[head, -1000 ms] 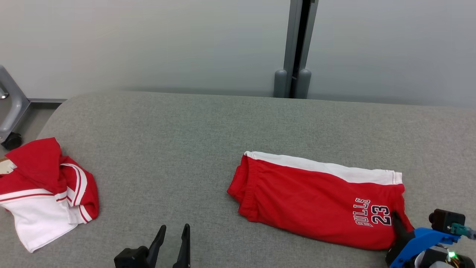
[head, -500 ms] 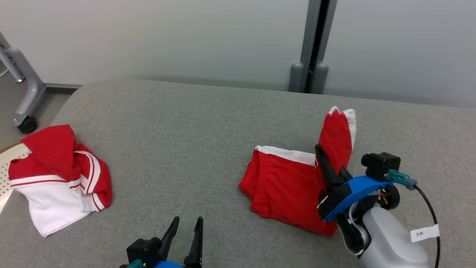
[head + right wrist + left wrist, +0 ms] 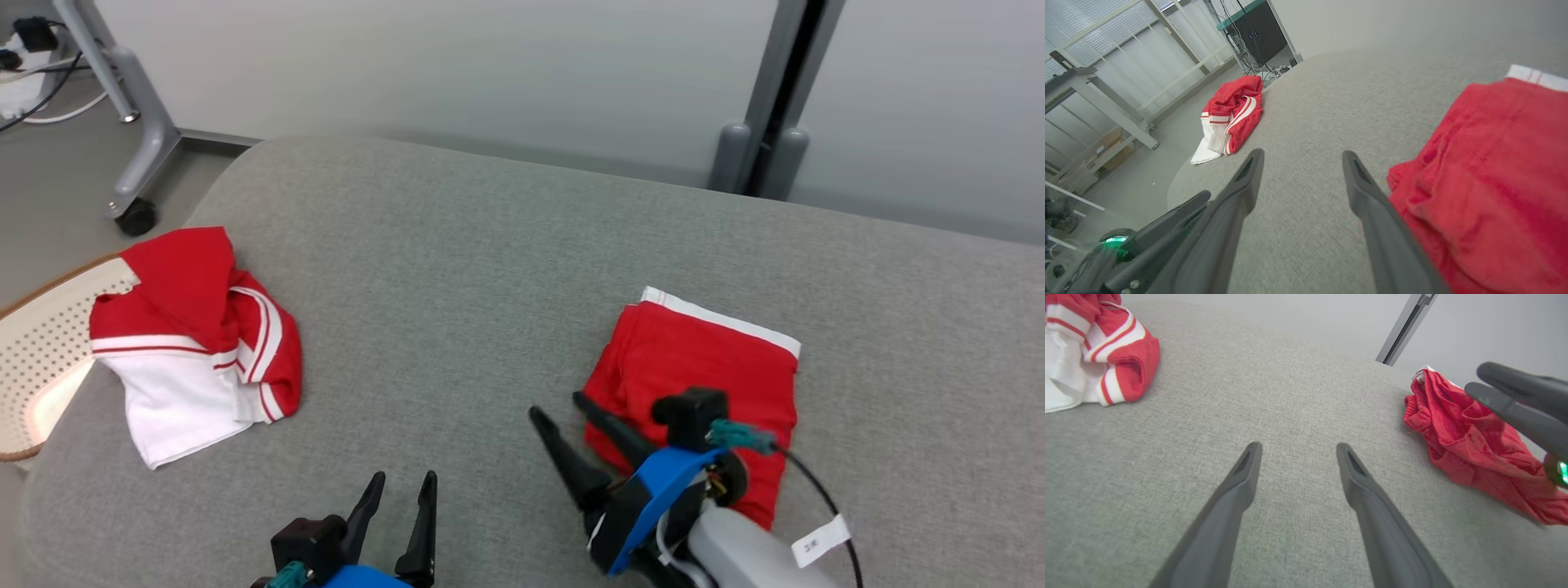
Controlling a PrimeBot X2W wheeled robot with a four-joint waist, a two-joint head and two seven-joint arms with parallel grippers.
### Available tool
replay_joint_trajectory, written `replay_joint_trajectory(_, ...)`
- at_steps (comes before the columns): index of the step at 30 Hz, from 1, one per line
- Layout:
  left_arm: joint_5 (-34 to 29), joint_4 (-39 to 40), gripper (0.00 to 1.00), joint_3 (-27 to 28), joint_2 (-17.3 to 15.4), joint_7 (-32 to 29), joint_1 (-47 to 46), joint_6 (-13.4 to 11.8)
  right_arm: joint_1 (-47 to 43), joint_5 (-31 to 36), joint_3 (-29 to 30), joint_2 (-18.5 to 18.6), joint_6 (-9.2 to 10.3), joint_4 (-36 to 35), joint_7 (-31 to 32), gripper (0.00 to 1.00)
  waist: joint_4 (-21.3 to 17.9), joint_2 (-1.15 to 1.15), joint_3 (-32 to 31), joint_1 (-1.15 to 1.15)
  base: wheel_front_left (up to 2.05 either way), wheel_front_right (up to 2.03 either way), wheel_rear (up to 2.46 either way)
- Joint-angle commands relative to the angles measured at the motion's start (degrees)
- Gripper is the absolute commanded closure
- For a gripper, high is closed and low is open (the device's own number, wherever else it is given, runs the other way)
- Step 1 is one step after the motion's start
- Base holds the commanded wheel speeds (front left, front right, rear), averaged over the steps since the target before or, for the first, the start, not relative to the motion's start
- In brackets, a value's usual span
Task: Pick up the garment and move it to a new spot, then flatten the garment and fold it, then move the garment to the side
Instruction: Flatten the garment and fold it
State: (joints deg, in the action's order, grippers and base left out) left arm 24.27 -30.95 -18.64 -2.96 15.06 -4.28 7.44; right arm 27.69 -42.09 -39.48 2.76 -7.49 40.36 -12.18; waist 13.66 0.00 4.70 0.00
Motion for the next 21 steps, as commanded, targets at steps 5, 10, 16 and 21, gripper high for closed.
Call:
replay_joint_trajectory(5, -0.6, 1.0, 0.00, 1.6, 0.1, 0.2, -0.2, 0.1, 0.6, 0.1, -2.2, 0.4, 0.00, 1.2, -2.4, 0.00, -3.5, 0.00, -0.9, 0.00, 0.00, 0.00, 0.00)
replay_joint_trajectory(10, -1.9, 2.1, 0.00, 3.1, 0.1, 0.2, -1.0, 0.1, -0.3, 7.6, 8.7, 0.3, -0.01, 1.7, -3.0, 0.00, -6.8, 0.00, -1.5, 0.00, 0.00, 0.00, 0.00)
replay_joint_trajectory(16, -4.7, 2.9, 0.00, 5.0, 0.1, 0.2, -1.4, -0.1, -7.5, 20.2, 24.8, 0.3, -0.01, -2.9, -3.1, 0.00, -9.9, 0.00, -2.7, 0.00, 0.00, 0.00, 0.00)
replay_joint_trajectory(21, -6.7, 3.6, 0.00, 6.4, 0.0, 0.2, 0.0, -0.3, -13.0, 24.2, 31.8, 0.2, -0.01, -5.5, -3.0, 0.00, -11.6, 0.00, -3.7, 0.00, 0.00, 0.00, 0.00)
